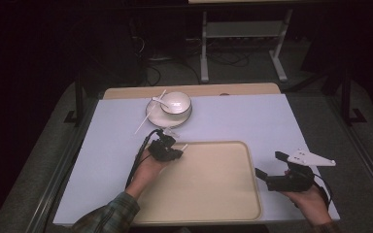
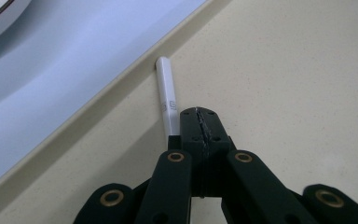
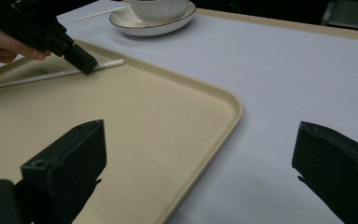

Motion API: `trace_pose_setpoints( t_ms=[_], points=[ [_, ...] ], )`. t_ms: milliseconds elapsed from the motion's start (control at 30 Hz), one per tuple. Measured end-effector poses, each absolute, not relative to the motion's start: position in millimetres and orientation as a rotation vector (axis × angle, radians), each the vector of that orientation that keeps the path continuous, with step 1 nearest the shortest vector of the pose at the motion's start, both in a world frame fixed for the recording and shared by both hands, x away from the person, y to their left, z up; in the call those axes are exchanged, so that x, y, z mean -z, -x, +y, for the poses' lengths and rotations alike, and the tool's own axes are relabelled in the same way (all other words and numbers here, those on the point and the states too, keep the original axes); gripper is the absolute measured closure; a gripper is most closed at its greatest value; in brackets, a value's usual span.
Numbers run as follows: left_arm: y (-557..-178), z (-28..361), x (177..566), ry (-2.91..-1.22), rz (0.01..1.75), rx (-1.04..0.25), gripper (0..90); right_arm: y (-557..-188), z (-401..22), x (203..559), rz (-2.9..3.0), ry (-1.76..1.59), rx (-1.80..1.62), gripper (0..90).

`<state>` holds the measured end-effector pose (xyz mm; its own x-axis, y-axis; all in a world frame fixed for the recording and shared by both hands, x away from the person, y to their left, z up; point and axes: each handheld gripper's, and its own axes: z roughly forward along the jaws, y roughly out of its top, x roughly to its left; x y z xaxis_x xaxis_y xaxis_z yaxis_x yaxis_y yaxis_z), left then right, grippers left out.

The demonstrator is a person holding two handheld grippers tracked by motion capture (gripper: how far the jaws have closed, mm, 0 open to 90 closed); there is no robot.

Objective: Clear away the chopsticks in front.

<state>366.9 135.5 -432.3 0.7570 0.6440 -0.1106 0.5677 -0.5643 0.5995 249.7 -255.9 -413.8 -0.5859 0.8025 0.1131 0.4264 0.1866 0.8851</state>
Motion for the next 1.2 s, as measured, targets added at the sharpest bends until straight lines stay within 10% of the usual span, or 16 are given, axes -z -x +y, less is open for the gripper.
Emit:
trace_pose_setpoints(
  t_ms=[1200],
  points=[
    [-377,156,431,-2.317,0.975,-0.225,89.8,-250,-257,413,2.083,-1.166,-1.368,2.4]
  ],
)
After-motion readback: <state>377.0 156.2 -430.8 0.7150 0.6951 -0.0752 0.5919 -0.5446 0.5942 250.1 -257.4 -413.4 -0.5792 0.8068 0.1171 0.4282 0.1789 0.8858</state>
